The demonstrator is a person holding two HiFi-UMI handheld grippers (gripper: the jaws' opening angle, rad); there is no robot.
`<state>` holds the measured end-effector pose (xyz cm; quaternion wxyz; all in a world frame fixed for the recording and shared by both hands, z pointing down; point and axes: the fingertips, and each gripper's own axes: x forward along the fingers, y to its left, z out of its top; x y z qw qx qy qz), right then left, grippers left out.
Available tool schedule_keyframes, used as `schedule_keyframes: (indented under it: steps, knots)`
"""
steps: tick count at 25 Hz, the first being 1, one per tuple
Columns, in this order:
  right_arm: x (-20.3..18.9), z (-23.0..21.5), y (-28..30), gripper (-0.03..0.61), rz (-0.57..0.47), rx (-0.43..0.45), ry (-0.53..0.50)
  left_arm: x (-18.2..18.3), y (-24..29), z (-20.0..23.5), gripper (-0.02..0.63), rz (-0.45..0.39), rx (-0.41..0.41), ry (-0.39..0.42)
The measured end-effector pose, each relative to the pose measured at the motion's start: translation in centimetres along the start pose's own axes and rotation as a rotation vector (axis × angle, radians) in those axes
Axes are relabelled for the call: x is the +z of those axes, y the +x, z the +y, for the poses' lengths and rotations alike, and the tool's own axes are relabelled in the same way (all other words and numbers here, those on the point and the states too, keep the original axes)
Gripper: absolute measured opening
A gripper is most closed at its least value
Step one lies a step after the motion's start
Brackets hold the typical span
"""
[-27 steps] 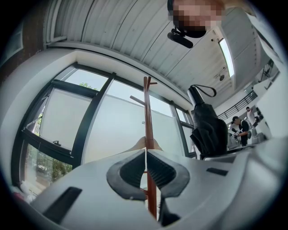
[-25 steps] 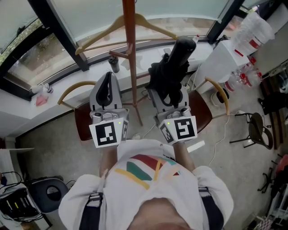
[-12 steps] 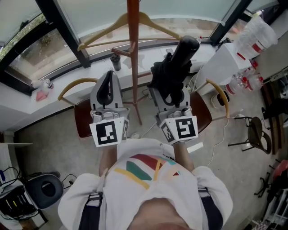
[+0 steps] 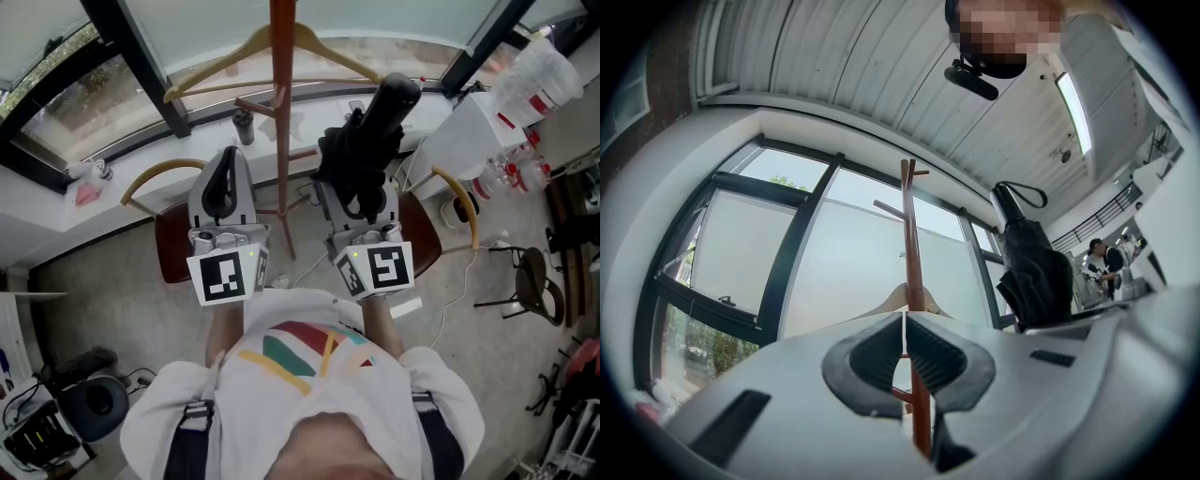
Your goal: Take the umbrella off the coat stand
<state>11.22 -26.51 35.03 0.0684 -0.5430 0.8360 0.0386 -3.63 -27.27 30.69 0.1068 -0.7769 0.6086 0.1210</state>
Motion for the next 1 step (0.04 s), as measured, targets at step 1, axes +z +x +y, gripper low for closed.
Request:
schedule_keyframes:
  steps: [1]
  knots:
    - [-0.05, -0.05, 0.02, 0.225, 0.001, 0.000, 0.000, -0.04, 0.02, 0.05, 0.011, 0.001, 0.002, 0.000]
